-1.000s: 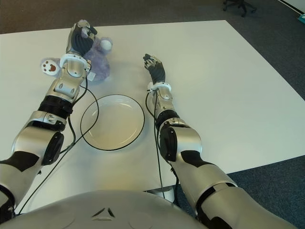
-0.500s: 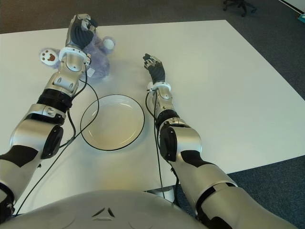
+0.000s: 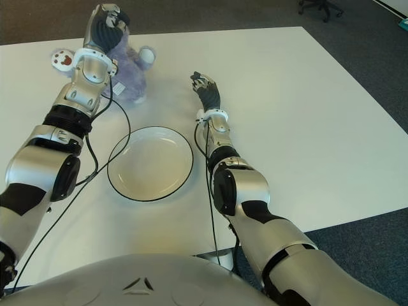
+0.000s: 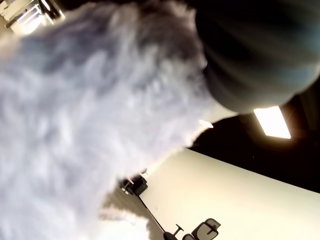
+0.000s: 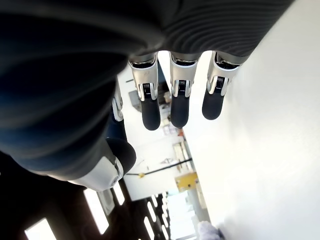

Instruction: Put the doll into the plate.

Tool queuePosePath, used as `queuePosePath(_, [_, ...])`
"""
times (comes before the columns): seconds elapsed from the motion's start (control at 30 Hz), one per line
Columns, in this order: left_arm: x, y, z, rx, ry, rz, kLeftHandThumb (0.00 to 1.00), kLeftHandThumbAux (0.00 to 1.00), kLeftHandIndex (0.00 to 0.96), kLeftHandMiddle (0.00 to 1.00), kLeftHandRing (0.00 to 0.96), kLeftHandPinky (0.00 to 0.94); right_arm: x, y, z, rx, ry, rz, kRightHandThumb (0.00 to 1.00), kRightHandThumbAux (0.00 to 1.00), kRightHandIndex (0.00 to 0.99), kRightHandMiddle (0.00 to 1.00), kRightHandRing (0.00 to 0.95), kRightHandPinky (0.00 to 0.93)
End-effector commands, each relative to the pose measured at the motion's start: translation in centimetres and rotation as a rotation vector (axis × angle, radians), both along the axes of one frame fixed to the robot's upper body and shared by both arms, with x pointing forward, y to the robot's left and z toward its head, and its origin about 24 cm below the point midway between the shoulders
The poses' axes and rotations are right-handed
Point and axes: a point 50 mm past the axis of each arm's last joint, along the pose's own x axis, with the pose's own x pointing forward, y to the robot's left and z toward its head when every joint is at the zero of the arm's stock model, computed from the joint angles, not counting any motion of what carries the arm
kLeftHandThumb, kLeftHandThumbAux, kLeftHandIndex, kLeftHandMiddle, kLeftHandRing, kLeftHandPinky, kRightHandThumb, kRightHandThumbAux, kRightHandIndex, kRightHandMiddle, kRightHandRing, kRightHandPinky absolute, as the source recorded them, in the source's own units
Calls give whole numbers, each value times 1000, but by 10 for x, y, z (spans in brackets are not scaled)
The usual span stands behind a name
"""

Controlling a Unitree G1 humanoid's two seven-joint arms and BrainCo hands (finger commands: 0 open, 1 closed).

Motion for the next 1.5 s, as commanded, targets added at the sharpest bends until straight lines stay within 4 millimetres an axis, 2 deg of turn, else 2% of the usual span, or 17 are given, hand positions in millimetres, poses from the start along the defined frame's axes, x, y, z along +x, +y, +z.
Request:
queuePosePath(0.03, [3, 4, 1, 38, 27, 14, 730, 694, 444, 852, 871, 872, -17, 8, -34, 24, 151, 20, 700, 733, 402, 160, 117, 125])
queuePosePath(0.27, [6, 3, 3, 45, 18, 25, 730, 694, 444, 853, 868, 864, -13, 12, -27, 73, 141, 16, 701, 732, 404, 155, 114, 122])
queuePosePath(0.53, [9, 1, 8, 50, 12, 26, 727, 694, 444, 862, 870, 872, -12, 13, -24, -7, 123, 14, 703, 732, 404, 160, 109, 112])
queuePosePath(1.03, [13, -6, 25, 64, 14, 42, 723, 693, 444, 855, 870, 878, -10, 16, -23, 89, 162, 21, 708, 735, 401, 154, 106, 118])
queuePosePath(1.5, [11, -11, 30, 99, 18, 28, 719, 696, 443, 846, 865, 860, -11, 14, -25, 84, 156, 17, 703, 732, 403, 147, 108, 131])
